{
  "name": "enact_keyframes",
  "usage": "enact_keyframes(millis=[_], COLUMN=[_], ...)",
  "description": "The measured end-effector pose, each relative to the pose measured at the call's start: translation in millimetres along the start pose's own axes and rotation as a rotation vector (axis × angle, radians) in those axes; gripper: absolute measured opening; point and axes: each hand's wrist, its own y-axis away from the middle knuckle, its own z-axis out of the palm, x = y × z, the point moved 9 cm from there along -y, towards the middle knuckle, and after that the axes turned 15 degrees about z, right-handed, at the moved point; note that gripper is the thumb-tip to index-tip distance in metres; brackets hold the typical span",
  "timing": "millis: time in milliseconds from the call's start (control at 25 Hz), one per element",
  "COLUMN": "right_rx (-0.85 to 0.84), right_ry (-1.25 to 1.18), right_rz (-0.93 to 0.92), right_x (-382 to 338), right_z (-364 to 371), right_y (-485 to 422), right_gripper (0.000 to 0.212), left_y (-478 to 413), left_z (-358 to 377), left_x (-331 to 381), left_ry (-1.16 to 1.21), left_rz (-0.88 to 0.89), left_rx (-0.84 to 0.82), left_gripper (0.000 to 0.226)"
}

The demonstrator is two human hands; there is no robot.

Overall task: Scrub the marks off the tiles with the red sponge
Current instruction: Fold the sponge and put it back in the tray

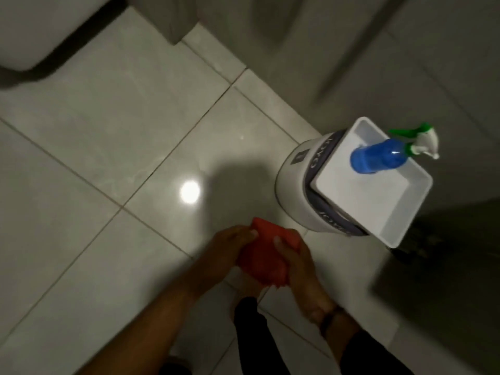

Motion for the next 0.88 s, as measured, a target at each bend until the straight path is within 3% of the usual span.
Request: enact_keyframes(millis=[160,280,360,480,560,720,880], right_rx=[0.125,0.170,0.254,0.324,0.383,0.438,0.572], right_ry=[-0.291,-0.358,-0.406,-0.242,-0.105,0.079,0.259], right_rz=[0.018,0.045,0.051,0.051,0.121,0.195,0.196], right_x=[-87,-110,-127,-143,-137,-127,-126], right_z=[-118,-145,-182,-210,-225,-238,-244], right_y=[23,2,-24,-70,-98,-140,-156], right_gripper=[0.046,0.031,0.034,0.025,0.032,0.026,0.046], left_y=[-39,-72,-101,-146,-167,-191,-204], left_z=[124,156,198,236,252,257,255], left_x=[85,116,122,118,110,93,78], left_ry=[-0.274,-0.517,-0.674,-0.942,-1.097,-1.224,-1.325], left_rz=[0.098,0.211,0.227,0.242,0.220,0.137,0.134], left_rx=[-0.166,-0.189,-0.206,-0.218,-0.223,-0.197,-0.112], left_gripper=[0.036,0.038,0.045,0.044,0.042,0.046,0.051])
